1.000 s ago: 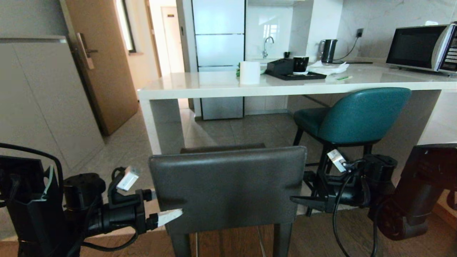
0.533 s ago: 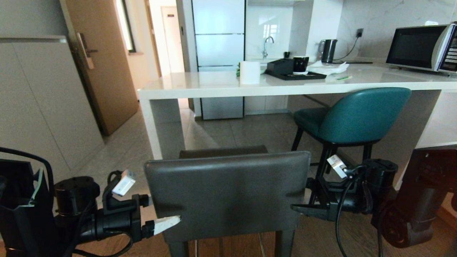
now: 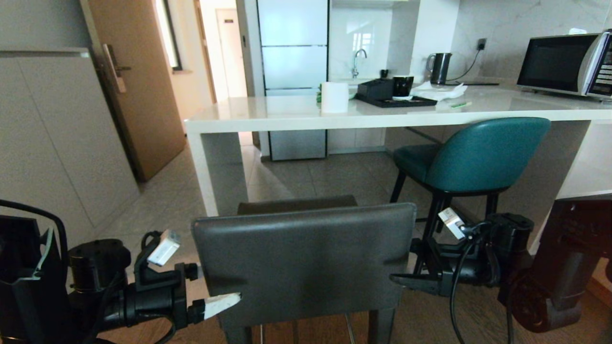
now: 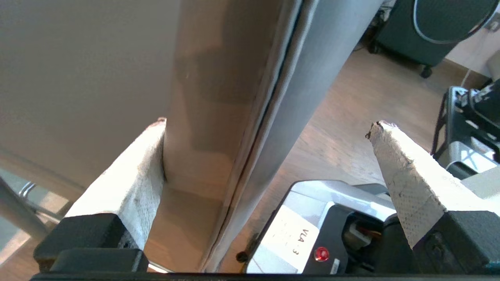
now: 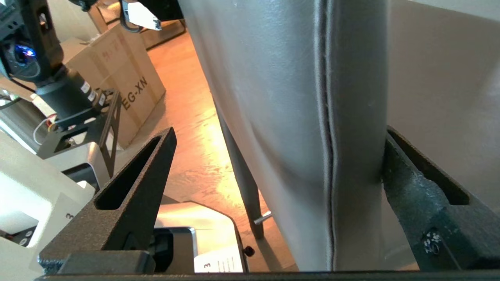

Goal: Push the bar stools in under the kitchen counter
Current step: Pull the gray chair out from under the dining table

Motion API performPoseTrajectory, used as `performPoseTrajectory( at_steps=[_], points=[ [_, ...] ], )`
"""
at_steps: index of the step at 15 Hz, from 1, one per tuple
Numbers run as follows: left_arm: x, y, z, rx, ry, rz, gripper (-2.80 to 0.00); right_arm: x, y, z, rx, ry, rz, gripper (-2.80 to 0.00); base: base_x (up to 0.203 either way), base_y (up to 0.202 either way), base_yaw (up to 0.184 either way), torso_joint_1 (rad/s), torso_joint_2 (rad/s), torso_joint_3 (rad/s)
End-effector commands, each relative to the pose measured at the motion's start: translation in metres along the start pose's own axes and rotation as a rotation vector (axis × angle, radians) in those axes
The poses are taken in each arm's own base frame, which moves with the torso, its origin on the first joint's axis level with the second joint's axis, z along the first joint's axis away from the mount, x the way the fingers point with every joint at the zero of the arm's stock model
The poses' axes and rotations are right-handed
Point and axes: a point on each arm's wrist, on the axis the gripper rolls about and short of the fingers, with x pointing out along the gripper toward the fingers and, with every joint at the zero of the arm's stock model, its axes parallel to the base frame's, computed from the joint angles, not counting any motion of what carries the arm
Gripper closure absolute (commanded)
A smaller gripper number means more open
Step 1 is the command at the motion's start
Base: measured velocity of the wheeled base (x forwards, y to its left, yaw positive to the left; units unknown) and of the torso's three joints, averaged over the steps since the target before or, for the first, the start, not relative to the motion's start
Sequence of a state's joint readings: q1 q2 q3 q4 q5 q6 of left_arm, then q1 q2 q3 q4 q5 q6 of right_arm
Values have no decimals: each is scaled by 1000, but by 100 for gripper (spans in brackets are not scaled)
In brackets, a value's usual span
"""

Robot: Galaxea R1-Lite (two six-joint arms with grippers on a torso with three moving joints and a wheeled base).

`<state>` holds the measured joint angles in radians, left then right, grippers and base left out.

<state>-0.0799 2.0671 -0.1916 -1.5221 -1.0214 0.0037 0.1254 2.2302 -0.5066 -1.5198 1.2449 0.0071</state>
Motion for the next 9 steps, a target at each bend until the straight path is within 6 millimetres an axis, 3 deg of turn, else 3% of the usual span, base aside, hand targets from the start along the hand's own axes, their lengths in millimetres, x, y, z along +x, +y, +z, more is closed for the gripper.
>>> performPoseTrajectory(
  at_steps=[1, 4, 9],
  points=[
    [-3, 6, -8, -10, 11, 28, -280, -7, -4, 0, -6, -8, -19, -280, 0, 0, 0, 0, 0, 0],
    [-26, 29, -20, 14, 8, 159, -280, -29, -11, -1, 4, -20, -80, -280, 0, 0, 0, 0, 0, 0],
    [-62, 31, -14, 21, -49, 214, -280, -61, -4, -1, 29, -35, -136, -280, 0, 0, 0, 0, 0, 0]
  ],
)
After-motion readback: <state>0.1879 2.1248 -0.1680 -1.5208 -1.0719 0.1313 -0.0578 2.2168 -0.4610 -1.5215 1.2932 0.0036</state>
